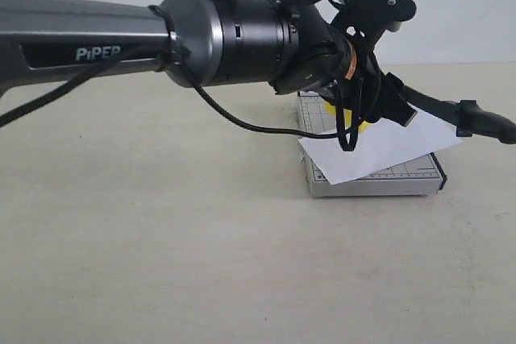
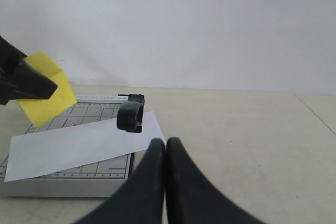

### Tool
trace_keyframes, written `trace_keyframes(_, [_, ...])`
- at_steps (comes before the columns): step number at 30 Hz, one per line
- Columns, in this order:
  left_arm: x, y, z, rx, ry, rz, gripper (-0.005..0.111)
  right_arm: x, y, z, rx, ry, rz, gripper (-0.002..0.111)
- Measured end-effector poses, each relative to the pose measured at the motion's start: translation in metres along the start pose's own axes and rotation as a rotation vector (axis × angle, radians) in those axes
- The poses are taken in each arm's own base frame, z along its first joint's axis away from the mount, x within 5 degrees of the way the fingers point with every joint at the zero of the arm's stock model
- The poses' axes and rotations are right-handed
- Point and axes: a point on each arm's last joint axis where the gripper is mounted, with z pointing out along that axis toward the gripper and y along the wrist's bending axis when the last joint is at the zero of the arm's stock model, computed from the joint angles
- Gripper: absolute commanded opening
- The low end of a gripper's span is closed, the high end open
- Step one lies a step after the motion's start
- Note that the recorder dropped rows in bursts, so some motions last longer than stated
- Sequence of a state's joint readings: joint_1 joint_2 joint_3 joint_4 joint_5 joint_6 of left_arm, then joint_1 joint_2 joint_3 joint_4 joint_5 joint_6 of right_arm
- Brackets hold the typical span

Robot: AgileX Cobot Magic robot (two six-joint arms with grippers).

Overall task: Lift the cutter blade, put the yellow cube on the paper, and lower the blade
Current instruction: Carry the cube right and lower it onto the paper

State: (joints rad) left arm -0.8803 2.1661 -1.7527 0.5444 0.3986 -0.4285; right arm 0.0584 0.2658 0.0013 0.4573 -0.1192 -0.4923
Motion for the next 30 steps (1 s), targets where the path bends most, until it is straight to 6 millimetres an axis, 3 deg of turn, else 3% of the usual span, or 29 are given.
trace_keyframes(6, [0.019,-0.009,0.03,0.018,0.043,-0.009,0.005,0.0,0.0,0.0,0.0,0.0,0.0,0.0])
trace_keyframes(22, [0.032,-0.016,0.05,0.04,0.046,-0.006,0.005,0.0,0.0,0.0,0.0,0.0,0.0,0.0])
trace_keyframes(25, [0.031,-0.016,0.05,0.043,0.04,-0.007,0.015,0.0,0.0,0.0,0.0,0.0,0.0,0.0])
trace_keyframes(30, [0.03,-0.018,0.051,0.054,0.018,-0.007,0.053,0.0,0.0,0.0,0.0,0.0,0.0,0.0])
